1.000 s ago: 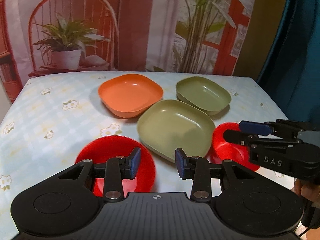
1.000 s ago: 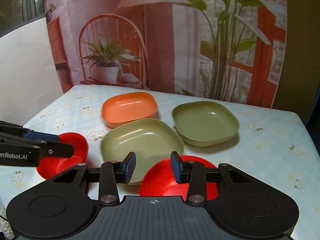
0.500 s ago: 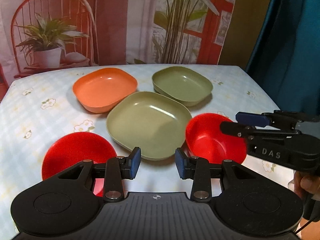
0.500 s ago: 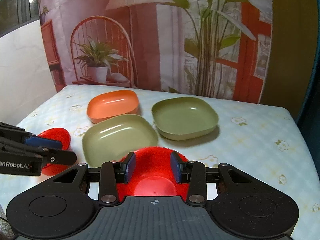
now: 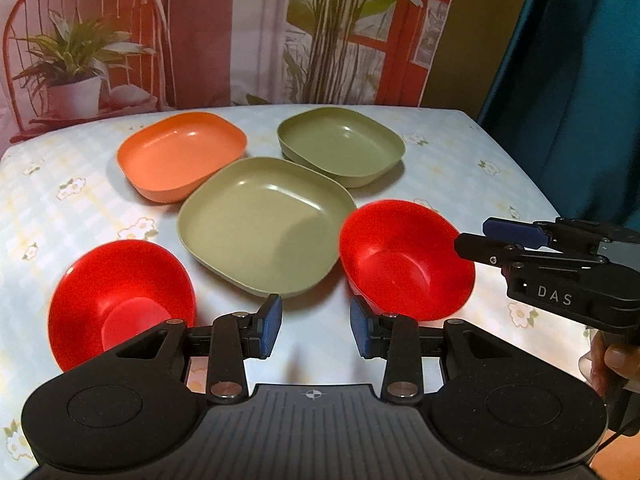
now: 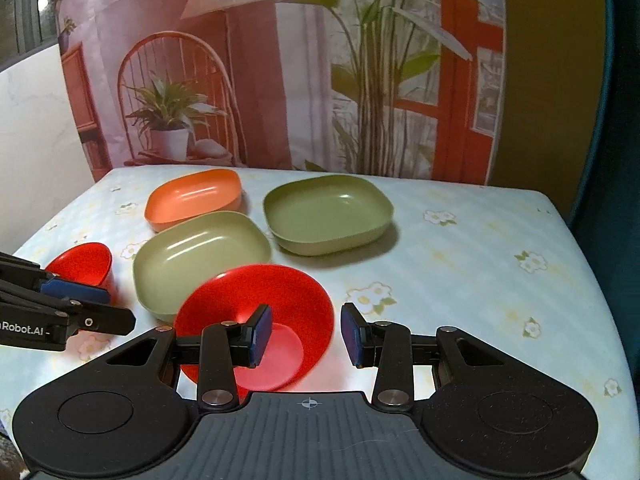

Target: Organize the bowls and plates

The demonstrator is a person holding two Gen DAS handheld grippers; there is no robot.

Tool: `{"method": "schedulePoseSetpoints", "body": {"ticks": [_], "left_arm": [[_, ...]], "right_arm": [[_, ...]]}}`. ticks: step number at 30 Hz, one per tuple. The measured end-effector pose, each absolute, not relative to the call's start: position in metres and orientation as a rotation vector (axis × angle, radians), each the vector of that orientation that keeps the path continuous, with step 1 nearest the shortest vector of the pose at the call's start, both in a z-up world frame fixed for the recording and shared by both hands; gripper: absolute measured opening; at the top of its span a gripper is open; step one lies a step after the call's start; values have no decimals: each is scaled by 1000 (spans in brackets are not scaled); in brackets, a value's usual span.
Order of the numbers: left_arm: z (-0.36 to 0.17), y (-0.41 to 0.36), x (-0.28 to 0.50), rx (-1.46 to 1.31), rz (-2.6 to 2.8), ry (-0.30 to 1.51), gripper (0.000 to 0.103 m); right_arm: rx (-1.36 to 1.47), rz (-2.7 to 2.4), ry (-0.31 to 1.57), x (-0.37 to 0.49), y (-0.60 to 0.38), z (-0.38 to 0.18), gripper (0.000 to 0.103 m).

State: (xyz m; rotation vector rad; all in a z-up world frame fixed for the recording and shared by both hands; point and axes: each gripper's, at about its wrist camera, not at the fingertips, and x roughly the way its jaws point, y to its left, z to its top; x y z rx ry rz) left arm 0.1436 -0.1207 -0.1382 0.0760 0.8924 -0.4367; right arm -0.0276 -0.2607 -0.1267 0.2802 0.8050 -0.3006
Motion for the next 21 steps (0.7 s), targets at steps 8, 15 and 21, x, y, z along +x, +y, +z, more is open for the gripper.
{"method": "schedulePoseSetpoints", "body": {"ticks": [8, 15, 21], "left_arm": [[-143, -131, 147, 71, -459, 919, 39], [-150, -139, 162, 26, -460, 958, 39], [-159, -146, 172, -34, -482, 1007, 39]], "right_arm": [[320, -312, 819, -34, -266, -137, 36], [362, -318, 812, -31, -273, -144, 35], [391, -316, 804, -26, -276, -150, 33]]}}
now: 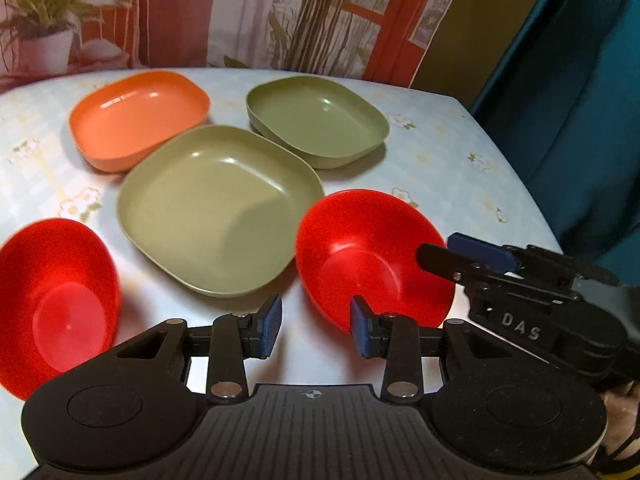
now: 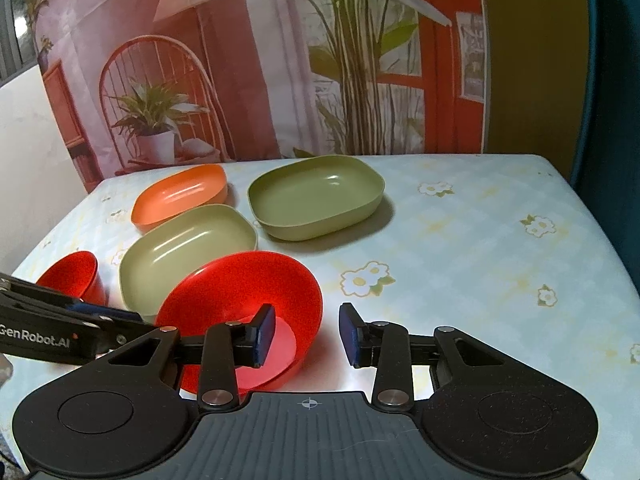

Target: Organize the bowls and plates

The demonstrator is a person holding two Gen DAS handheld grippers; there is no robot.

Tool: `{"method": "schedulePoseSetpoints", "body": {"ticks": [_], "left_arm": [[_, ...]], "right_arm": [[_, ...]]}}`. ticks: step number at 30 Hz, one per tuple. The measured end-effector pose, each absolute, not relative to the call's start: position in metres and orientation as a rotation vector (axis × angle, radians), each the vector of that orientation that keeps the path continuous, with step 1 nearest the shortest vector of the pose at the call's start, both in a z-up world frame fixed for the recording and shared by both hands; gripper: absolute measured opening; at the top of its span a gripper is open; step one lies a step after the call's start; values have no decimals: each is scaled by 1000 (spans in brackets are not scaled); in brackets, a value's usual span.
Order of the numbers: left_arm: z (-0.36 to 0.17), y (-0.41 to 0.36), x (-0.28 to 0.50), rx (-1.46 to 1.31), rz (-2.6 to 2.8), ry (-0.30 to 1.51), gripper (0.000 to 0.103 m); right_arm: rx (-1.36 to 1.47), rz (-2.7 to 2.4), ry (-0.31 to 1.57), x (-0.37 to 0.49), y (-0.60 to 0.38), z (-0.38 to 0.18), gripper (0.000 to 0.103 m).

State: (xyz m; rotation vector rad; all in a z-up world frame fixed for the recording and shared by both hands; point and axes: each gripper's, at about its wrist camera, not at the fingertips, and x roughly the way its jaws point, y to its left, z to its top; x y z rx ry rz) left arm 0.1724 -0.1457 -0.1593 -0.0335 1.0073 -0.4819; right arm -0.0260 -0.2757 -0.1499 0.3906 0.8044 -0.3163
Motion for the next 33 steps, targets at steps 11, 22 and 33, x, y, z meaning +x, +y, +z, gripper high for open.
{"method": "schedulePoseSetpoints", "body": {"ticks": [11, 22, 33], "left_arm": [[-168, -154, 174, -41, -520, 1005, 22], [-160, -151, 165, -28, -554, 978, 22], [-144, -139, 150, -36, -561, 929, 22]], "right_arm": [[443, -303, 806, -22, -276, -162, 25], [447, -336, 800, -30, -274, -157, 17], [424, -343, 784, -32, -265, -137, 17]]}}
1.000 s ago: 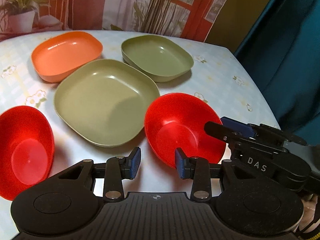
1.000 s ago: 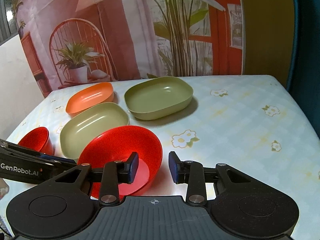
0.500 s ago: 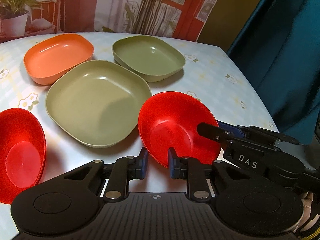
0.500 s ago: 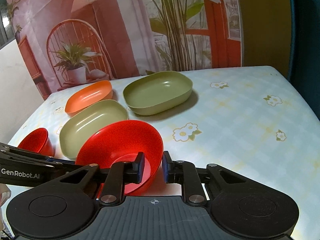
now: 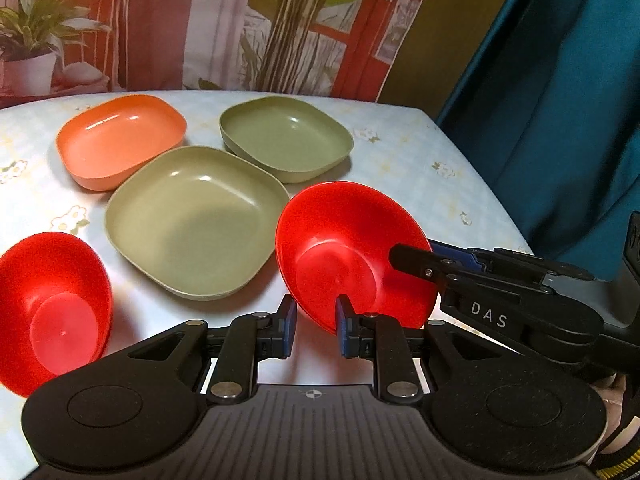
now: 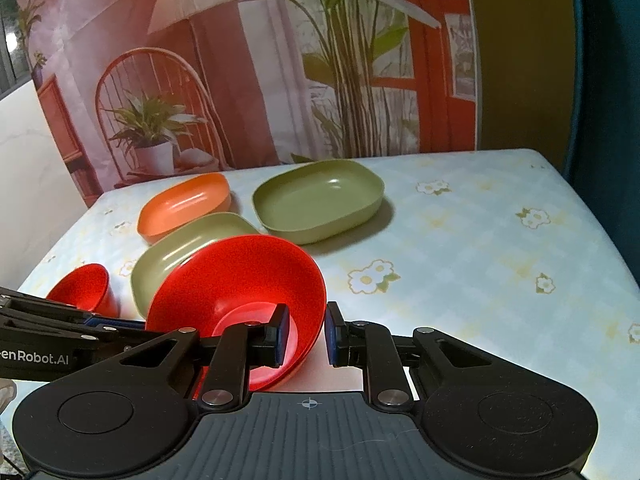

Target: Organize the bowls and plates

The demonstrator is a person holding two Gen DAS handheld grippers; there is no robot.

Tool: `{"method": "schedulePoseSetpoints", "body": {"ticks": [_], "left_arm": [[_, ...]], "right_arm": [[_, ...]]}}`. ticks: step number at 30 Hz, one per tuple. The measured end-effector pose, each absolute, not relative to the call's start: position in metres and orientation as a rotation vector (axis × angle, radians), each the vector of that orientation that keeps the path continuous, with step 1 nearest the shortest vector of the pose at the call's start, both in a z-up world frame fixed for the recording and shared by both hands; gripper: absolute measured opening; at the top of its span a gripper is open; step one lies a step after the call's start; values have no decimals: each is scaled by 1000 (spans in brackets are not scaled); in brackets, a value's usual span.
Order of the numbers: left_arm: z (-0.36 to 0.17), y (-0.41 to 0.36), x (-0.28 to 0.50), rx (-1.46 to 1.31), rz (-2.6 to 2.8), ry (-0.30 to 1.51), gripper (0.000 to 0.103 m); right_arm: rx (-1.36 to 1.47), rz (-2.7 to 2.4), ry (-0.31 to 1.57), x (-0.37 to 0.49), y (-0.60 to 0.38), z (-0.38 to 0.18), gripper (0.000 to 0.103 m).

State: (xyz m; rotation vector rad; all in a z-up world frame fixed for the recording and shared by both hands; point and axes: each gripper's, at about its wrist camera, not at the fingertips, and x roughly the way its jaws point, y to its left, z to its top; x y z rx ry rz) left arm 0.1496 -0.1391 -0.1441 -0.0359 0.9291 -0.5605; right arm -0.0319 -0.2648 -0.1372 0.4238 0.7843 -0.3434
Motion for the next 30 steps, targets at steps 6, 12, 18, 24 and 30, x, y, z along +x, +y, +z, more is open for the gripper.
{"method": "schedulePoseSetpoints", "body": {"ticks": [6, 12, 18, 24, 30], "left_arm": [[-132, -125, 139, -35, -555, 877, 22], [-122, -109, 133, -34, -539, 838, 22], [-113, -94, 130, -48, -516, 801, 22], [-107, -75, 128, -76, -487, 773, 22], [-103, -54, 129, -118, -459, 758, 22]], "right_arm": [[408, -338, 777, -27, -253, -126, 17], [390, -327, 772, -18, -238, -117, 17], [378, -310, 771, -5, -225, -111, 17], [358, -286, 775, 9, -209, -105, 17], [338, -265, 780, 24, -194, -100, 17]]}}
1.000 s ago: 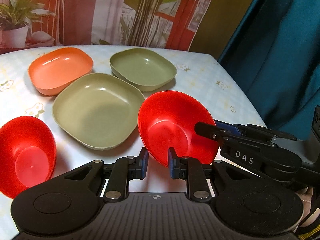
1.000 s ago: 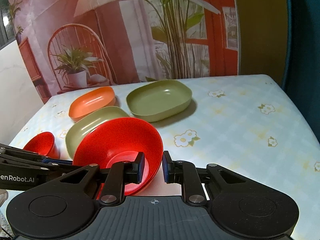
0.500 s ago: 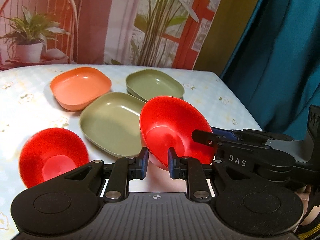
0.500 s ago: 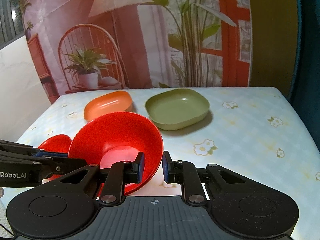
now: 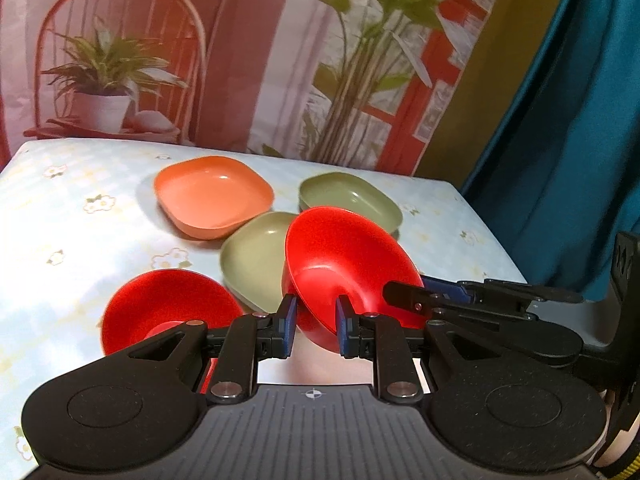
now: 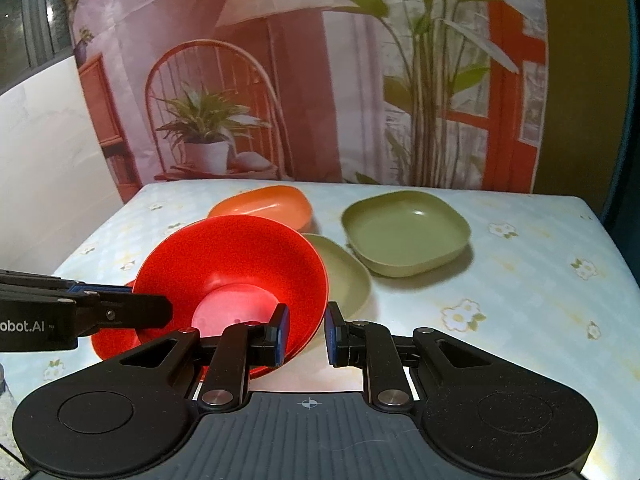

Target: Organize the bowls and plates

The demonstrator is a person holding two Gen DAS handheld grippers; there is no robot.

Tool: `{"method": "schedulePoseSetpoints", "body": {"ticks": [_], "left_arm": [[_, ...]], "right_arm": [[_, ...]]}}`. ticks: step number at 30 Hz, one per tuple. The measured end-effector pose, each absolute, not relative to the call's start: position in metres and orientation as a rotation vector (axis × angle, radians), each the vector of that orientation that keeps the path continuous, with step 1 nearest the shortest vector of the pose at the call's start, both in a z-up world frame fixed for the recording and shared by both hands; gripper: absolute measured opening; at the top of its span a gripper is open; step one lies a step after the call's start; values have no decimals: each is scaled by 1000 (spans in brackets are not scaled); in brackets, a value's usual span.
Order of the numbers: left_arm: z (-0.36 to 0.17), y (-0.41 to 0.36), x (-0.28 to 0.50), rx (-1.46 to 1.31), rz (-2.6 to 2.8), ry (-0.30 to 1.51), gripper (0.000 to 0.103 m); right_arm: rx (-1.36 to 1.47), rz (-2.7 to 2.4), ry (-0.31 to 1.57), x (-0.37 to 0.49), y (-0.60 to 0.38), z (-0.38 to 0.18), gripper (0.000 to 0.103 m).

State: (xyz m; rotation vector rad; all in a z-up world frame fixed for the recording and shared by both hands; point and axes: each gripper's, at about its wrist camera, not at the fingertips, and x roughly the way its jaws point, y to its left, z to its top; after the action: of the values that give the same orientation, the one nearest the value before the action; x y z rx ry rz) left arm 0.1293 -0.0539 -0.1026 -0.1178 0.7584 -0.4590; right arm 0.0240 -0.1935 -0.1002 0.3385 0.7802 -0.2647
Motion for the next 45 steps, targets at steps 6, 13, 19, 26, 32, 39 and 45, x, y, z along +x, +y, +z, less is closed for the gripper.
{"method": "schedulePoseSetpoints", "body": {"ticks": [6, 13, 19, 26, 32, 39, 45], "left_arm": [[-98, -35, 133, -155, -432, 739, 22], [-94, -8, 137, -199, -386, 728, 22], [-95, 11, 144, -218, -340, 735, 22], [-104, 23, 150, -217, -305, 770, 22], [-117, 30, 149, -220, -288, 803, 22], [-127, 36, 148, -223, -263, 822, 22], [-131, 38, 148, -223, -247, 837, 22]], "right_arm": [[328, -241, 787, 39, -180, -96, 17], [322, -201, 785, 60, -163, -94, 17], [313, -155, 789, 82, -147, -97, 17], [306, -114, 808, 99, -130, -105, 18], [309, -98, 841, 101, -123, -116, 18], [297, -80, 855, 102, -112, -123, 18], [284, -65, 865, 103, -106, -127, 18]]}}
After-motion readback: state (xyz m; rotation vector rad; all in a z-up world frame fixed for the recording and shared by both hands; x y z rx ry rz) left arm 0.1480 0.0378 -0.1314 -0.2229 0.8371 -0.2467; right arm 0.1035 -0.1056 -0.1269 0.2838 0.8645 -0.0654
